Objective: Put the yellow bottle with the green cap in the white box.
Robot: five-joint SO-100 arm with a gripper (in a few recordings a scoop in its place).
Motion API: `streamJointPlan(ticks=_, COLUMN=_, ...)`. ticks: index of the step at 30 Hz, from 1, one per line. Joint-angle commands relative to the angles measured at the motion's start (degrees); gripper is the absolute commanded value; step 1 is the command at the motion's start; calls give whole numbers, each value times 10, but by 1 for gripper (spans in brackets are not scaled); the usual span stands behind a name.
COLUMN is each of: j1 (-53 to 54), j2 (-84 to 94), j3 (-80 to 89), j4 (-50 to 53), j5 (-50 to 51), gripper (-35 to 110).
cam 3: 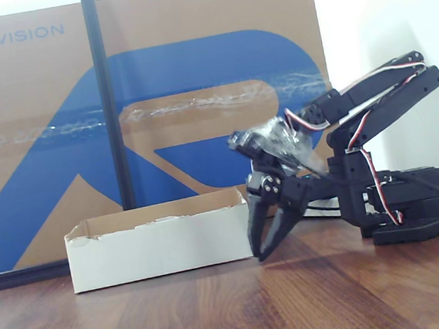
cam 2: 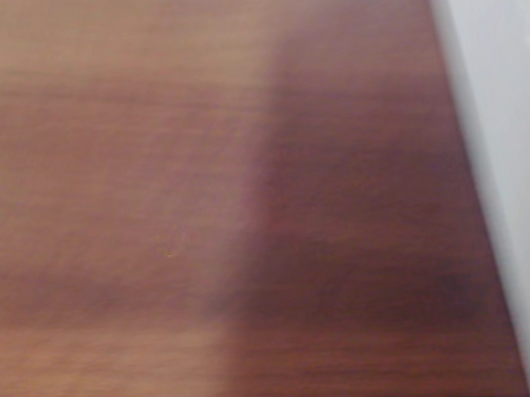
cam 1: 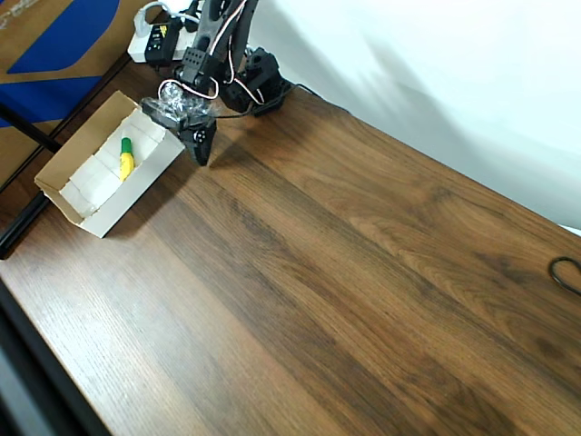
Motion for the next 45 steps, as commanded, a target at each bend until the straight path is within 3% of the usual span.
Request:
streamJointPlan(ticks=1, j1=-1, j2=40, j3=-1, j4=14, j5=-3, gripper=0)
streamJointPlan(ticks=5, j1=-2, j2=74, j3=1, j4=67, j5=0, gripper=0)
streamJointPlan(ticks=19, j1=-16, j2=289, j3=-2, j4=409, j5=-11, gripper=0)
streamJointPlan(ticks=30, j1=-23, j2=454, j3=5, j4=613, j5=47, gripper=0)
streamJointPlan(ticks=45, j1=-17, j2=455, j3=2, j4=630, j5=76, gripper=0)
